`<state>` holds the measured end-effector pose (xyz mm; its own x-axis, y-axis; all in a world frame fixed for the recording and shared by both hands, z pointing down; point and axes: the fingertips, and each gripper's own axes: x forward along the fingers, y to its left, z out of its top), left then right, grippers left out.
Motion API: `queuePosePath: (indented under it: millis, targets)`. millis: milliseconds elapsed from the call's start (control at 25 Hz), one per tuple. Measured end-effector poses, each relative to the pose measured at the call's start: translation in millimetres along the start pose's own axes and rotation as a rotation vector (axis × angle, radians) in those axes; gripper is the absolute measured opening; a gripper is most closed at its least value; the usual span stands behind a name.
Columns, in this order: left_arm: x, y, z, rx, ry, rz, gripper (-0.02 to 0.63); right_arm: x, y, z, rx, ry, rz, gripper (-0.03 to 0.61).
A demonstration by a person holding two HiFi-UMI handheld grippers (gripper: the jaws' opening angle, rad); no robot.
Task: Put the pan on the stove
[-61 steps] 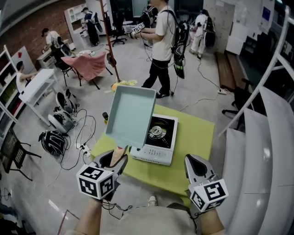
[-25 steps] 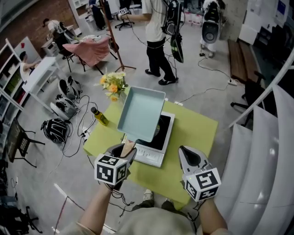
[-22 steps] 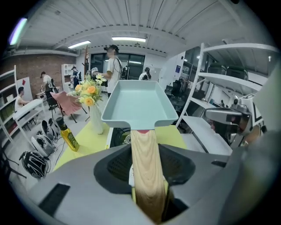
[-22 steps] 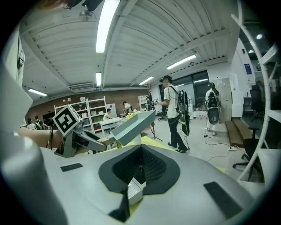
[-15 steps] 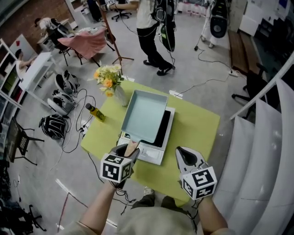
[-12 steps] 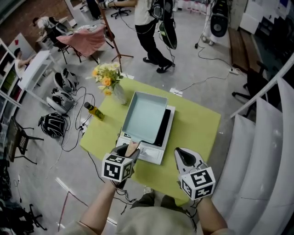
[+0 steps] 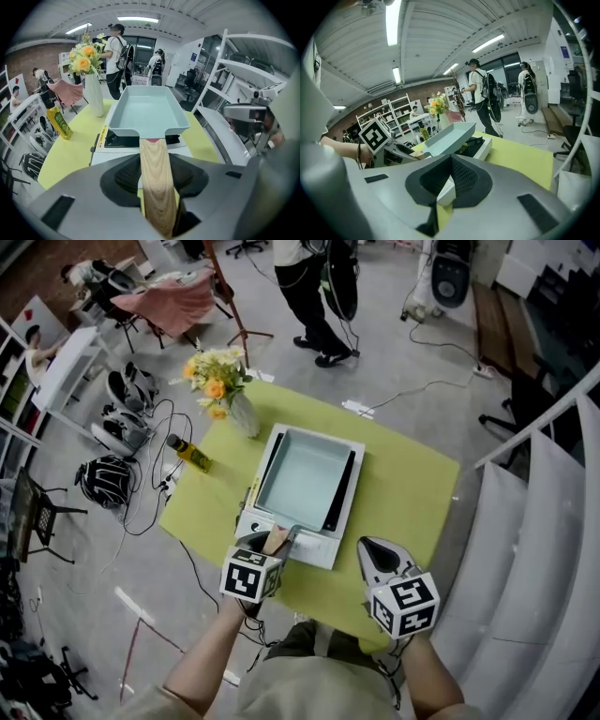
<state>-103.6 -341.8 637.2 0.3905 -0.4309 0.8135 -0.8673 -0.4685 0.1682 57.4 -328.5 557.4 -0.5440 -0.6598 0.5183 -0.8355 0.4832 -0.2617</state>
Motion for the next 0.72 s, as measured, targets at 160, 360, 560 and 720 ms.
queuePosePath:
  millis: [160, 360, 560, 720]
  targets:
    - [7.3, 4.5, -10.1, 0.012, 0.033, 0.009, 0.173, 4.3, 4.0, -8.7, 0.0, 0.023, 0.005, 0.006]
    - [11.5, 7.9, -13.0, 0.065, 0.052, 0.046, 0.175, 8.0, 7.0, -15.9, -0.001, 0.045, 0.009, 0.006]
    - [14.2, 9.4, -11.5, 0.083, 0.06, 0.071, 0.176, 10.6, 12.2, -23.4, 0.004, 0.063, 0.014, 0.006]
    - [18.6, 8.3, -9.3, 0.053, 0.055, 0.086, 0.179, 11.9, 15.7, -30.6, 0.009, 0.075, 0.019, 0.006]
